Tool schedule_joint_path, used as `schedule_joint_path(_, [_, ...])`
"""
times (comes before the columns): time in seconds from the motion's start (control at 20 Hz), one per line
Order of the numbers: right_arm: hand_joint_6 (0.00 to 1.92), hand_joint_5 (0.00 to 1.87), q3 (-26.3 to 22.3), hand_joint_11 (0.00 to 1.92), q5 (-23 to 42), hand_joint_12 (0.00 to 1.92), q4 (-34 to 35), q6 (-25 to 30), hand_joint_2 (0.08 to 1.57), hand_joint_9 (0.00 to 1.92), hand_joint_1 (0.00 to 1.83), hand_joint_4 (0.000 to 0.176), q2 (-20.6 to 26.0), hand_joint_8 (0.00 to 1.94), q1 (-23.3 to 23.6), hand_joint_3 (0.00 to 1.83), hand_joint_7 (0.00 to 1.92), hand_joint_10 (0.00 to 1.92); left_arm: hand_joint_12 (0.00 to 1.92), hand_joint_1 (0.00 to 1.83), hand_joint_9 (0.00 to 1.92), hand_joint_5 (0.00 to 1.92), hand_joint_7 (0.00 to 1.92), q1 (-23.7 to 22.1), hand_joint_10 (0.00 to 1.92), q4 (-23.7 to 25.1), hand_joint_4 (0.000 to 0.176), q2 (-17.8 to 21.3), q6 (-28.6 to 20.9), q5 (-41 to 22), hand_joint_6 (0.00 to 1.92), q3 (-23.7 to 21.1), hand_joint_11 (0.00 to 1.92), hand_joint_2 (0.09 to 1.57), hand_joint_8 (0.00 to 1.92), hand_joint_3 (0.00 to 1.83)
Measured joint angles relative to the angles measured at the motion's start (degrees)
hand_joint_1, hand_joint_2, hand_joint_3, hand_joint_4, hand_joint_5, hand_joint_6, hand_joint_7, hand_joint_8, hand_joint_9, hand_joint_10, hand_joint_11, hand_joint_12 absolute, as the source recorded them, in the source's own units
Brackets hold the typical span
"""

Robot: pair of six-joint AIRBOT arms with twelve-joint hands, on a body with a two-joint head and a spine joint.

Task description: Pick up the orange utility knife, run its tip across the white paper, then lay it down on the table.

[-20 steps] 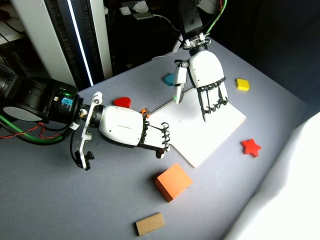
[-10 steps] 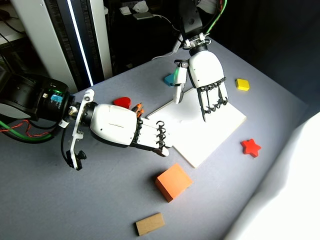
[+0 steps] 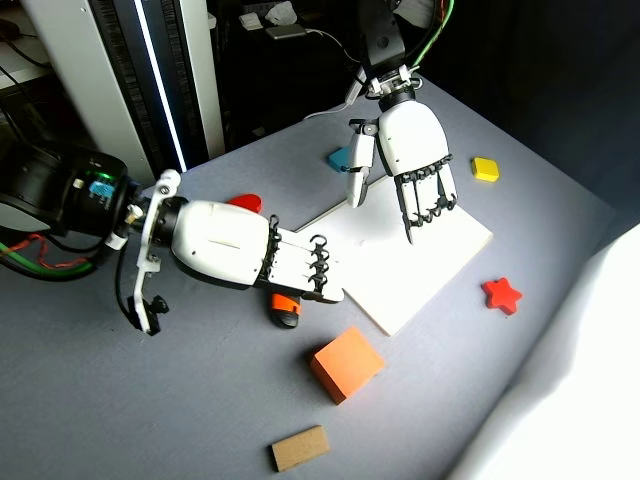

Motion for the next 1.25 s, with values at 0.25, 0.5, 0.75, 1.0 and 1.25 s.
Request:
schedule_joint_path(0.25, [1.12,0.03,-9.51,0.00,-13.07,1.52,0.59,4.61,1.22,0.00,0.26,0.000,12.94,0.61,5.57,0.01,0.25,1.10,1.38,0.05,0.56,0.39,0.54,-0.90,0.05,0.31,0.019,0.02,0.00,0.26,0.03,0.26,0.05,1.26,0.02,0.00])
schedule_joint_path(0.5, [1.76,0.34,-18.23,0.12,-25.40,1.92,9.16,6.19,1.31,0.38,0.22,0.000,26.16,1.67,14.27,0.02,0.50,1.86,1.58,0.10,0.55,0.68,0.80,-4.02,0.84,0.76,0.000,1.86,-0.09,0.57,0.03,-0.85,0.18,1.28,0.12,0.00])
schedule_joint_path(0.75, [1.89,0.70,-20.39,0.69,-26.38,1.92,11.89,6.23,1.36,0.84,0.22,0.000,33.86,1.87,13.00,0.01,0.89,1.92,1.69,0.24,0.70,0.82,0.82,-7.56,1.39,1.03,0.000,1.84,3.19,3.02,0.65,-1.20,0.45,1.34,1.09,0.00])
schedule_joint_path(1.0, [1.92,0.63,-20.33,0.67,-23.50,1.92,13.49,10.91,1.36,0.83,0.29,0.000,34.84,1.88,11.39,0.00,0.88,1.92,1.80,0.31,0.71,0.76,0.82,-9.92,1.53,0.74,0.000,1.84,3.74,4.02,0.93,-1.97,0.45,1.39,1.22,0.00])
schedule_joint_path(1.25, [1.92,0.66,-20.33,0.71,-24.20,1.92,18.82,13.70,1.36,0.88,0.31,0.000,33.59,1.92,12.33,0.00,0.90,1.92,1.80,0.29,0.70,0.71,0.81,-10.75,1.52,0.44,0.000,1.84,3.76,3.78,1.12,-2.34,0.45,1.40,1.25,0.00])
